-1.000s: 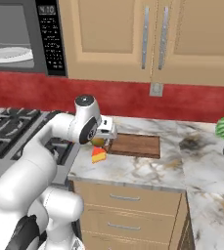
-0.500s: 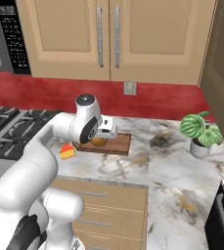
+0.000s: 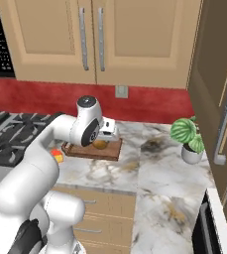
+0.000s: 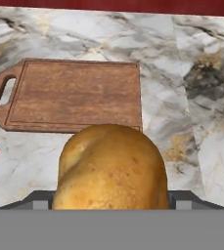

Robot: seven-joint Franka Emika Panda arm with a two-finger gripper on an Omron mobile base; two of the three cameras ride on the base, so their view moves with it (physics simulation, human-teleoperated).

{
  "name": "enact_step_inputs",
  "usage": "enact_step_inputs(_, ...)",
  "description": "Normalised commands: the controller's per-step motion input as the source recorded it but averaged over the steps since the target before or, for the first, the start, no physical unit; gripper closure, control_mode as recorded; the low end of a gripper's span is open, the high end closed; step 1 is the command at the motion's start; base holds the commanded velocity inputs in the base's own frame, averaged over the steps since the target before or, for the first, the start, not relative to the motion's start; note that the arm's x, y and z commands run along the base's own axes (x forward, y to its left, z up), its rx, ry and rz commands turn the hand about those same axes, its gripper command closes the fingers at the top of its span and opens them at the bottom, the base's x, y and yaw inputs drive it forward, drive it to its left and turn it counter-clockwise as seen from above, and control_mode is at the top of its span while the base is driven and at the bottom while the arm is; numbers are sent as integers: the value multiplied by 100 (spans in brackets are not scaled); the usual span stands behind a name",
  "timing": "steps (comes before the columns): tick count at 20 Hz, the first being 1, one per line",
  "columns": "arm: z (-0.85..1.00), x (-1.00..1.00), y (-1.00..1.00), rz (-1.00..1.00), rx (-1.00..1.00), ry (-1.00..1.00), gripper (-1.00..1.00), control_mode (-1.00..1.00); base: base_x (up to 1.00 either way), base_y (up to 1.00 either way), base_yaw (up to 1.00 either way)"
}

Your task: Retrieve the reheated potato from the microwave, then place the potato, cheese, and condiment on the cutting board.

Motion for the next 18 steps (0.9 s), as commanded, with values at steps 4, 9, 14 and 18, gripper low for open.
enact_step_inputs(4, 0, 0, 0, 0, 0, 0, 100, 100, 51, -5, 0)
enact_step_inputs(9, 0, 0, 0, 0, 0, 0, 100, 100, 49, -3, 0)
enact_step_inputs(14, 0, 0, 0, 0, 0, 0, 100, 100, 11, -3, 0)
enact_step_inputs(18, 0, 0, 0, 0, 0, 0, 100, 100, 0, 0, 0)
